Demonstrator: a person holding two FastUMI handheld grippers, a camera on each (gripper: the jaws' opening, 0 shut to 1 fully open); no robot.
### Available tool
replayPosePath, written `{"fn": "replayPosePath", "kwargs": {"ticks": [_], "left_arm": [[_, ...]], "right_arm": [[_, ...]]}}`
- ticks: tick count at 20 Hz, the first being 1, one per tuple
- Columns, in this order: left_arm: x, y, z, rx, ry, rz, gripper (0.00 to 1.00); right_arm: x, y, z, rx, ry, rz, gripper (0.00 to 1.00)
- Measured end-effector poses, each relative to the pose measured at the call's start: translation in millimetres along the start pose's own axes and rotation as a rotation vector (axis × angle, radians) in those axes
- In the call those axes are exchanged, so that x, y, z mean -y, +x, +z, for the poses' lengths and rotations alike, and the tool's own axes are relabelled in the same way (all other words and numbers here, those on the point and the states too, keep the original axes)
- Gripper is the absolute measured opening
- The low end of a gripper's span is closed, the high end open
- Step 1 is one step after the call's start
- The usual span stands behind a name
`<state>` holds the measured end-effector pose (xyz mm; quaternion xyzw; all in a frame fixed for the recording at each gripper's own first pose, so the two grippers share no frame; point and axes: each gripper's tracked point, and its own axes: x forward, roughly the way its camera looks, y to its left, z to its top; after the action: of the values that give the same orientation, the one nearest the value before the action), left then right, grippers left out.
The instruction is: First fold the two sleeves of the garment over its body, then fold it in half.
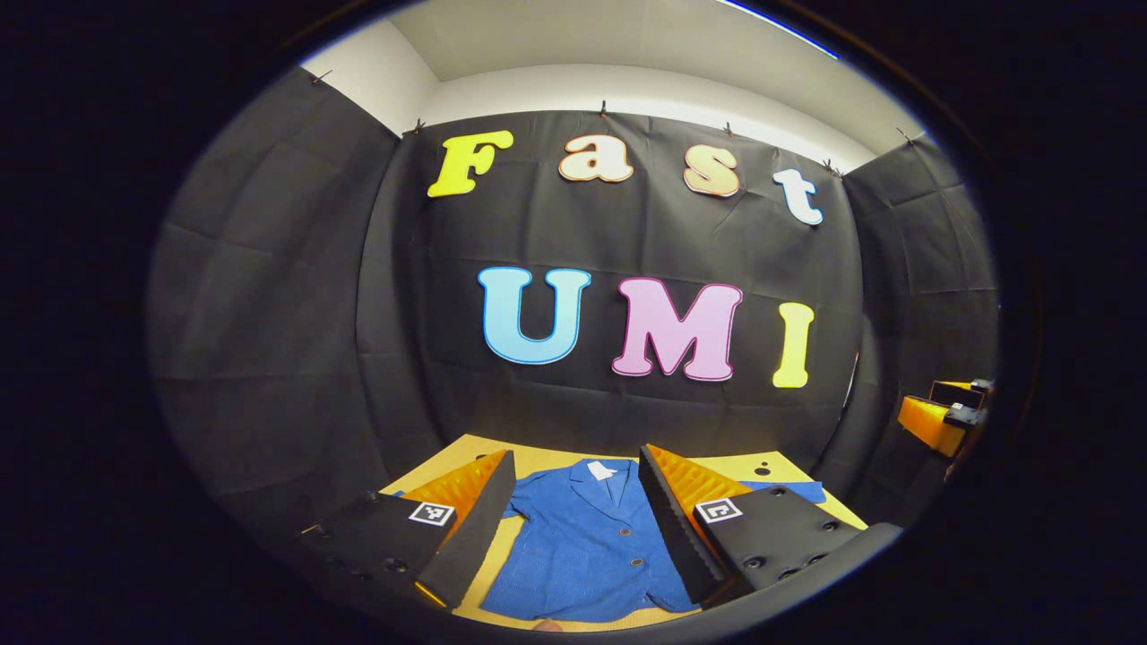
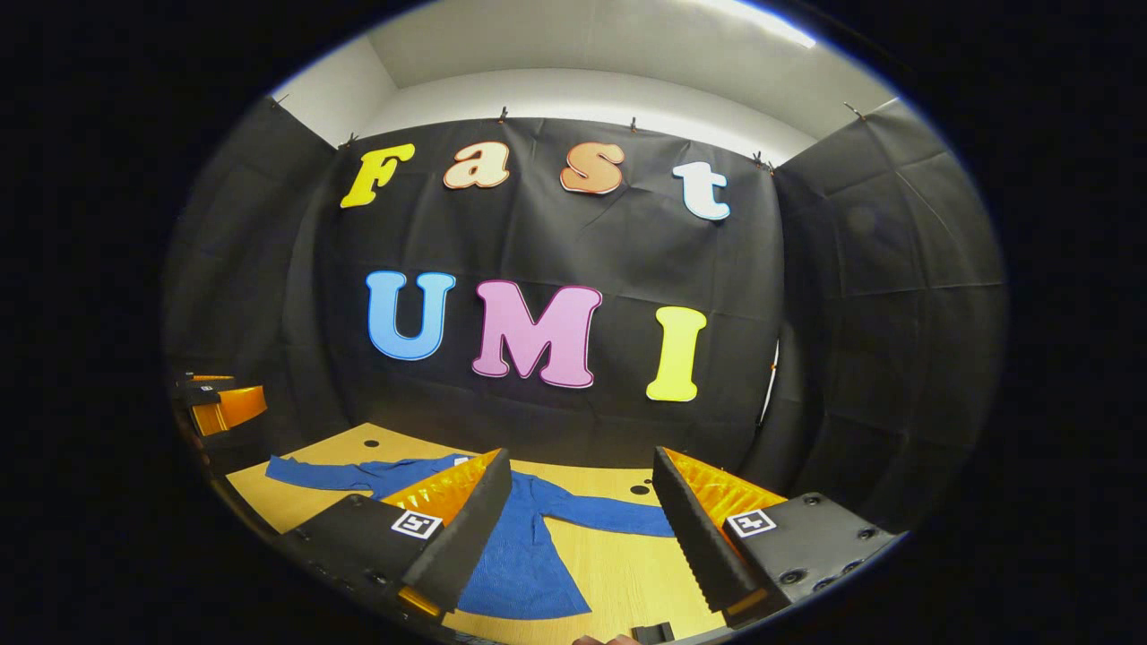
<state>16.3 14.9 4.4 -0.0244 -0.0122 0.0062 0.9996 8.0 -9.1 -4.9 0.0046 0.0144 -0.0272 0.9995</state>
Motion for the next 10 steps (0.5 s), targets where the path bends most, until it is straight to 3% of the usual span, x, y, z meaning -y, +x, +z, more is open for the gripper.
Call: {"fn": "replayPosePath", "kwargs": {"ticks": [8, 9, 10], "left_arm": [[9.5, 17.0, -1.7, 0.008, -0.015, -0.040, 0.80], [14.6, 21.6, -3.2, 0.003, -0.018, -0.054, 0.80], [20.8, 25.5, -6.0, -0.004, -0.022, -0.069, 0.80]], "right_arm": [[35.9, 31.8, -10.5, 0.039, -0.037, -0.040, 0.92], [49.5, 44.7, -27.4, 0.003, -0.021, -0.060, 0.92], [64.0, 57.8, -45.5, -0.056, 0.001, -0.091, 0.99]]}}
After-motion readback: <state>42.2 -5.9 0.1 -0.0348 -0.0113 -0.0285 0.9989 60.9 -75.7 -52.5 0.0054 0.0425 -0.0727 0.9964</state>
